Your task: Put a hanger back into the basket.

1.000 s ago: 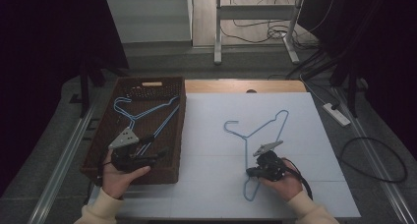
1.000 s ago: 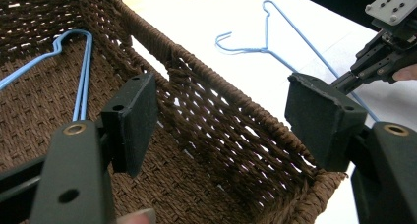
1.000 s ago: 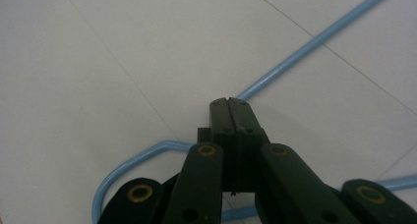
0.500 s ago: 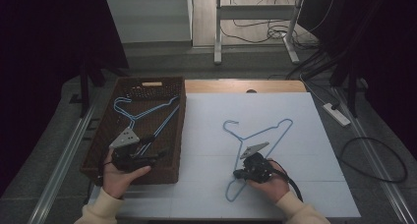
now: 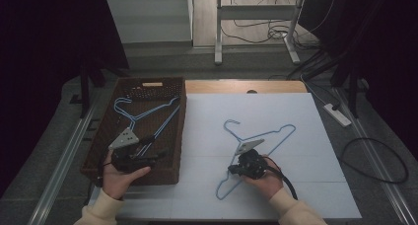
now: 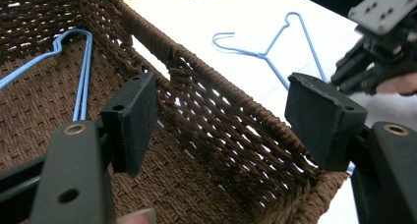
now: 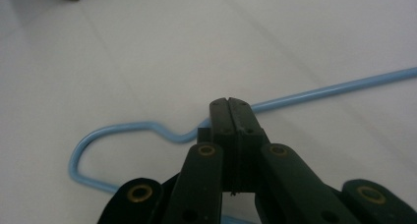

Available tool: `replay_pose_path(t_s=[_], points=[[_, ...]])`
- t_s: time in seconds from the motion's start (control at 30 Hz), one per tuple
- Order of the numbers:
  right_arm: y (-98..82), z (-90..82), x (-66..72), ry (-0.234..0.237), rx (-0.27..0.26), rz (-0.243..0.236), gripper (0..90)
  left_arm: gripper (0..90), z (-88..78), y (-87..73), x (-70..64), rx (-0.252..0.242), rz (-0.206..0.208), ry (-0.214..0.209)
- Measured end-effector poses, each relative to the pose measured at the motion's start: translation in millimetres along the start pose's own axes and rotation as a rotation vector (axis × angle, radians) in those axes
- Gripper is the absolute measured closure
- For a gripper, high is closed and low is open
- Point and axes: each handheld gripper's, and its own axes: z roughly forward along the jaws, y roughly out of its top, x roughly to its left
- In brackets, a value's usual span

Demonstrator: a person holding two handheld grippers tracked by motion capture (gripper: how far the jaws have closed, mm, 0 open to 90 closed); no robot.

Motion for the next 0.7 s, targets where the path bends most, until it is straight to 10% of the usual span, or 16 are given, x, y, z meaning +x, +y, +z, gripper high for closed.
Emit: replay_pose_path(t_s=[0.33, 0.7], points=[[30.9, -13.9, -62.6, -0.153, -0.085, 0.078, 87.1, 29.1, 0.8, 0.5, -0.1, 0.002, 0.004, -0.003], [70.7, 20.7, -93.5, -0.214, -0.005, 0.031, 62.8, 29.1, -1.4, -0.6, 0.9, -0.002, 0.003, 0.000]])
